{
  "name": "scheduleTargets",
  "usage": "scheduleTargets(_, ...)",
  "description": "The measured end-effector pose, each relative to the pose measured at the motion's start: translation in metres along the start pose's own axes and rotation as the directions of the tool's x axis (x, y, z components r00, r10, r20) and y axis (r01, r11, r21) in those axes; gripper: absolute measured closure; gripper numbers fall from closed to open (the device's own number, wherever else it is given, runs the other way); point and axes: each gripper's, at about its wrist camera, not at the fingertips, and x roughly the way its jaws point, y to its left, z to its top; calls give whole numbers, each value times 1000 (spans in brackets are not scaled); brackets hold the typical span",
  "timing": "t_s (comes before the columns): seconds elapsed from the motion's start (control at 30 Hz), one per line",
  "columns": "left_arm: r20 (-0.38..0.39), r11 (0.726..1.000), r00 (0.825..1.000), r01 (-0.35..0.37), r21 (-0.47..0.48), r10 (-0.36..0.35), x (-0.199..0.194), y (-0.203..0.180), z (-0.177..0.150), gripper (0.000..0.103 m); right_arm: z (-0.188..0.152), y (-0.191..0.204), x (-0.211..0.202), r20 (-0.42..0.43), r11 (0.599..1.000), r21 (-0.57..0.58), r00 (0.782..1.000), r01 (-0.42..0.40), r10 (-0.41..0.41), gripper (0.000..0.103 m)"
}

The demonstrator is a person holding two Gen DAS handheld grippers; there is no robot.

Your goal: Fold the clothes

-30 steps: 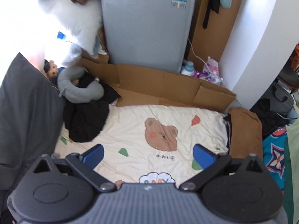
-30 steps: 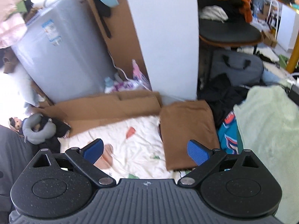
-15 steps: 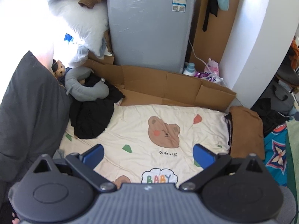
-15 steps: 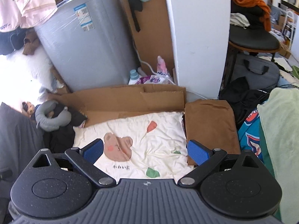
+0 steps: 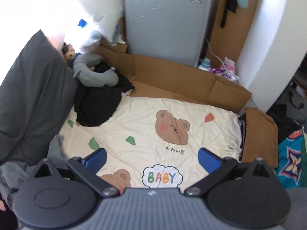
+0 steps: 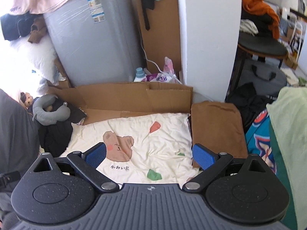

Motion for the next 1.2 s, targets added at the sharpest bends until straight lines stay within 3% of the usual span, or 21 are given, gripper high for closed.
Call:
scheduleTargets(0.3,-21,1000,1000,8,4,-8,14,-8,-21,1,-16,5,10,-21,999,-36,1000,-18,17,4)
scheduleTargets(0.5,26,999,999,-29,-18,29,12,-11,-20,1,-33,8,22,-26,998,-59,1000,-12,10,4)
scheduleTargets(0.8,11,998,1000,1,68,-1,14,-29,-24,1,-37,-3,29,-70,997,-19,995,-71,69,4)
scheduleTargets(0.97,9,999,1000,16,34,-16,12,-24,-27,1,-42,-1,26,-80,997,-24,994,-74,72,4)
scheduleTargets(1.2,-10,999,999,-35,6,36,6,-19,-33,1,-55,8,18,-114,993,-63,989,-103,95,4)
